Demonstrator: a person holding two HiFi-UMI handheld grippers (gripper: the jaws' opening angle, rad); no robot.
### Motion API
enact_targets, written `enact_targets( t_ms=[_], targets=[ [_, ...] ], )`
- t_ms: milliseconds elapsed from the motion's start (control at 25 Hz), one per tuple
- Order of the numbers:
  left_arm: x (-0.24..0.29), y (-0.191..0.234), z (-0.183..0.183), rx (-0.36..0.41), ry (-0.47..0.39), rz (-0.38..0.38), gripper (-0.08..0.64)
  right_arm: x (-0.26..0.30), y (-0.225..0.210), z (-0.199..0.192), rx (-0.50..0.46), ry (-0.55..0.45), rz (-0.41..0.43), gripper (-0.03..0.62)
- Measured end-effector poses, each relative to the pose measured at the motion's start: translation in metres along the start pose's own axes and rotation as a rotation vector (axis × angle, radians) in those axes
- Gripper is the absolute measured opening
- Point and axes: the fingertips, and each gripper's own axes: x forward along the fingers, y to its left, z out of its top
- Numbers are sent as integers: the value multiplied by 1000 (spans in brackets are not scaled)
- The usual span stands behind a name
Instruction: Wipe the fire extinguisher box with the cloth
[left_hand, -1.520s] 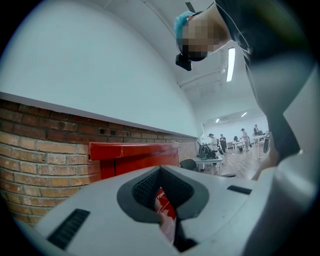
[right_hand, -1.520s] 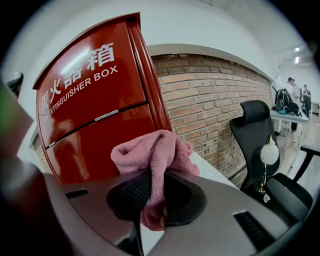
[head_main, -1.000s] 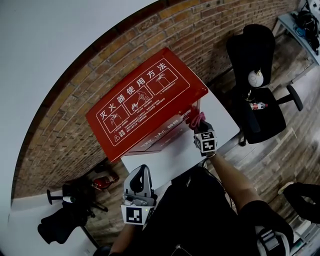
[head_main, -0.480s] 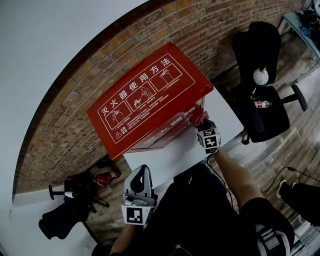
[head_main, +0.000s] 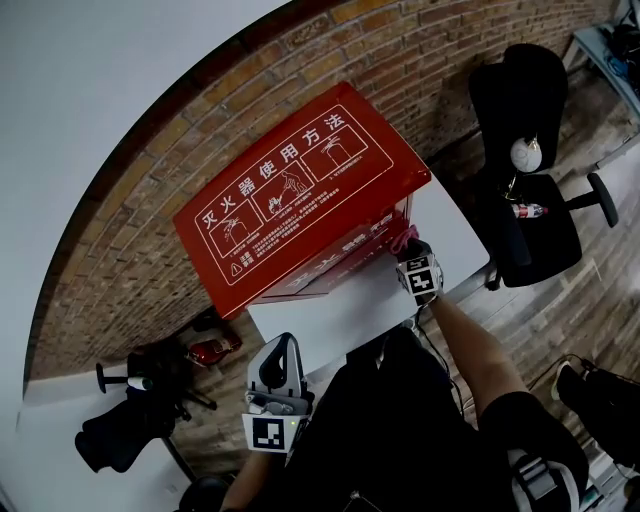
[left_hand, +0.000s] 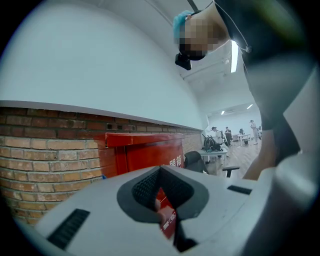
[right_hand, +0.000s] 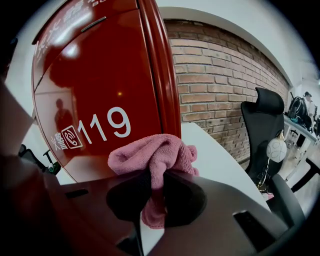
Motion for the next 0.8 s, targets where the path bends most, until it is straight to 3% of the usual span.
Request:
enact_targets(
  t_ms=[800],
  targets=[
    [-16, 4, -2, 7, 13, 54, 49, 26, -5, -31, -69, 126, -3, 63]
  ],
)
